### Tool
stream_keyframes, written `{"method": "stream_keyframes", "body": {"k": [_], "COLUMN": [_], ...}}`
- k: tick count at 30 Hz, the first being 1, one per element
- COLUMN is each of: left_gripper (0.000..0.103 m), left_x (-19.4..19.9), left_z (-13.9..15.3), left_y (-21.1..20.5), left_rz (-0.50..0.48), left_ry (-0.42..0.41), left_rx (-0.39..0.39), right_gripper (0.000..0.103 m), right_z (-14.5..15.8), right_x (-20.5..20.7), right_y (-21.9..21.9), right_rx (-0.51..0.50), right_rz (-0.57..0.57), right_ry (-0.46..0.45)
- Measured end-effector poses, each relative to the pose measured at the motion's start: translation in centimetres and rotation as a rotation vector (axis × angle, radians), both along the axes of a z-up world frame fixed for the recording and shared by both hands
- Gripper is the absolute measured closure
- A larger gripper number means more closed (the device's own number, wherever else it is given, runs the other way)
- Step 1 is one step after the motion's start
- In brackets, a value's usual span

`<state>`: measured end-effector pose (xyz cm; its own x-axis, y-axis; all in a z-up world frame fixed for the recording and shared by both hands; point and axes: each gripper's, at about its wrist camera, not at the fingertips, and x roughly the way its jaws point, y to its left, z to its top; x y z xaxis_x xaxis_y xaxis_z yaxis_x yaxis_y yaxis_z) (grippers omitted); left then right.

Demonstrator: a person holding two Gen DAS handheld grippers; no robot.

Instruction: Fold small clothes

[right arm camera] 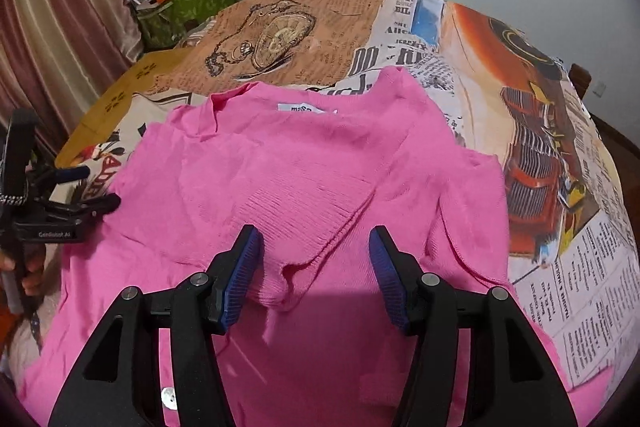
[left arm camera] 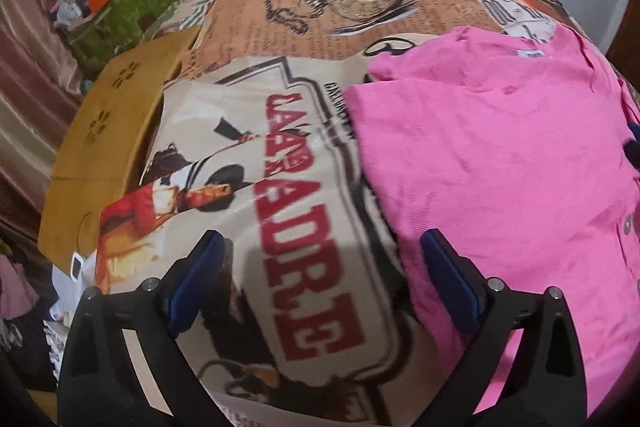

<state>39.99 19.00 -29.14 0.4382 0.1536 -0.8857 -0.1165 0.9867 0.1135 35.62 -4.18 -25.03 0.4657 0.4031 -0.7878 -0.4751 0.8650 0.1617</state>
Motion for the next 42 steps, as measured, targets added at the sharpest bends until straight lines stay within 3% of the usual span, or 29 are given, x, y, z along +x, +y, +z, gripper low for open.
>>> {"method": "stream_keyframes", "body": {"k": [3,6,11,18,21,26,32,36,42], "left_gripper": [0.004,0.006,0.006,0.006,0.006,0.006,0.005,0.005,0.005], "left_x": [0.1,-0.7,-2.9,-4.7,-5.2,-5.6,-5.8,-5.9,-5.9], "left_z": [0.1,1.1,2.9,3.7,3.2,1.4,1.1,1.2,1.2], "left_y": [0.8,0.0,-2.9,-6.4,-7.6,-8.9,-8.6,-8.6,-8.6], "left_rz": [0.041,0.036,-0.024,-0.043,-0.042,-0.038,-0.02,-0.022,-0.021], "left_ry": [0.026,0.032,0.01,0.008,0.018,0.067,0.067,0.064,0.063], "left_rx": [-0.057,-0.066,-0.033,-0.05,-0.07,-0.118,-0.144,-0.14,-0.14], "right_gripper": [0.05,0.05,0.047,0.047,0.047,0.067,0.099,0.1,0.1], "right_z": [0.9,2.7,3.9,2.6,1.3,0.6,1.0,1.9,6.3], "right_x": [-0.6,-2.4,-4.4,-6.0,-6.4,-6.7,-6.8,-7.0,-7.2], "right_y": [-1.0,-3.5,-10.1,-19.2,-20.8,-20.8,-20.4,-21.6,-24.1], "right_rx": [-0.004,-0.003,-0.038,-0.018,0.074,0.108,0.028,0.013,-0.055], "right_rz": [-0.004,-0.014,-0.118,-0.297,-0.305,-0.297,-0.268,-0.272,-0.326], "right_ry": [0.02,-0.037,-0.073,-0.001,0.062,0.041,-0.012,-0.038,-0.151]}}
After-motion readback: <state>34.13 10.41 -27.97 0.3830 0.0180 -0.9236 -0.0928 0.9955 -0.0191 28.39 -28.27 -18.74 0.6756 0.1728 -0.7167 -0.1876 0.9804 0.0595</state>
